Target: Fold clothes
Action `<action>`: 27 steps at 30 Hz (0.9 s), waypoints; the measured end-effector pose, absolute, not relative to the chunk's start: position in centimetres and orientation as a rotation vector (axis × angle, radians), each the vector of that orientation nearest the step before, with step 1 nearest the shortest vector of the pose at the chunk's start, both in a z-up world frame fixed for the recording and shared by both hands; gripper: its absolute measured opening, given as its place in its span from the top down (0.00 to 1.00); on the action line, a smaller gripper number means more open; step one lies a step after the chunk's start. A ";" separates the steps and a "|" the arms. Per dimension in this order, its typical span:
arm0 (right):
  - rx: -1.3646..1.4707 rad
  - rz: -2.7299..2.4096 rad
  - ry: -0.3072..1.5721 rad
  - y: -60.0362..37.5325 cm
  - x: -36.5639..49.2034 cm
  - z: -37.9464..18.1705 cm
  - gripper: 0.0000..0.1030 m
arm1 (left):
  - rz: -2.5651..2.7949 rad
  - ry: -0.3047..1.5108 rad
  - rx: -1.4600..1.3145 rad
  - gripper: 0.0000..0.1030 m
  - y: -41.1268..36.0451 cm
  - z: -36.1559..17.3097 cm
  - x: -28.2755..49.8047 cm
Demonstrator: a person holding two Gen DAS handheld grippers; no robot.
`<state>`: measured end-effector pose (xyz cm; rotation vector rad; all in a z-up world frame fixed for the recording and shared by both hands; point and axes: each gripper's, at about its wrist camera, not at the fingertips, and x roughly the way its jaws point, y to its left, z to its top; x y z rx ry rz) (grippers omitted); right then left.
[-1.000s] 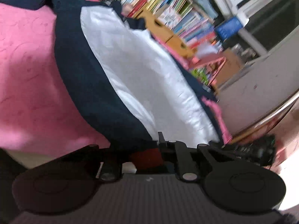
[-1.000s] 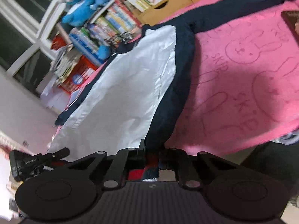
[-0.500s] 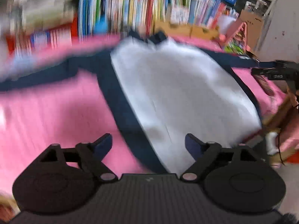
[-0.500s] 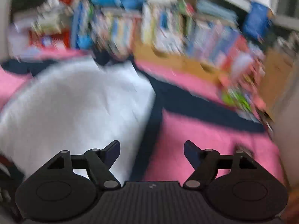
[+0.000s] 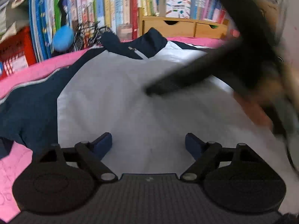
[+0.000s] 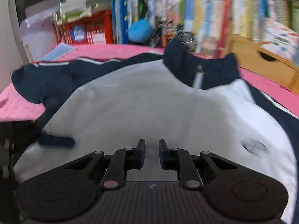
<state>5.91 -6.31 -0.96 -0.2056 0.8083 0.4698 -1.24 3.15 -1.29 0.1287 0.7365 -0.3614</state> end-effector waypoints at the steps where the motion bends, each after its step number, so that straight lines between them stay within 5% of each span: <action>1: -0.227 0.480 0.796 -5.4 7.1 -1.1 0.83 | -0.369 0.719 0.141 0.12 3.1 -1.5 -1.7; 11: -0.259 0.405 0.754 1.2 22.7 -2.2 0.85 | -0.412 0.702 0.105 0.02 3.3 -0.9 -1.5; 16: -0.109 0.444 0.792 -0.5 25.8 -1.7 0.77 | -0.346 0.677 -0.081 0.02 10.3 2.5 -1.2; 20: -0.064 0.482 0.720 -4.4 22.6 -0.5 0.43 | -0.174 0.653 -0.367 0.02 18.8 3.1 -1.7; 27: -0.100 0.493 0.655 -9.6 15.0 0.9 0.32 | 0.107 0.595 -0.773 0.03 31.3 0.2 0.5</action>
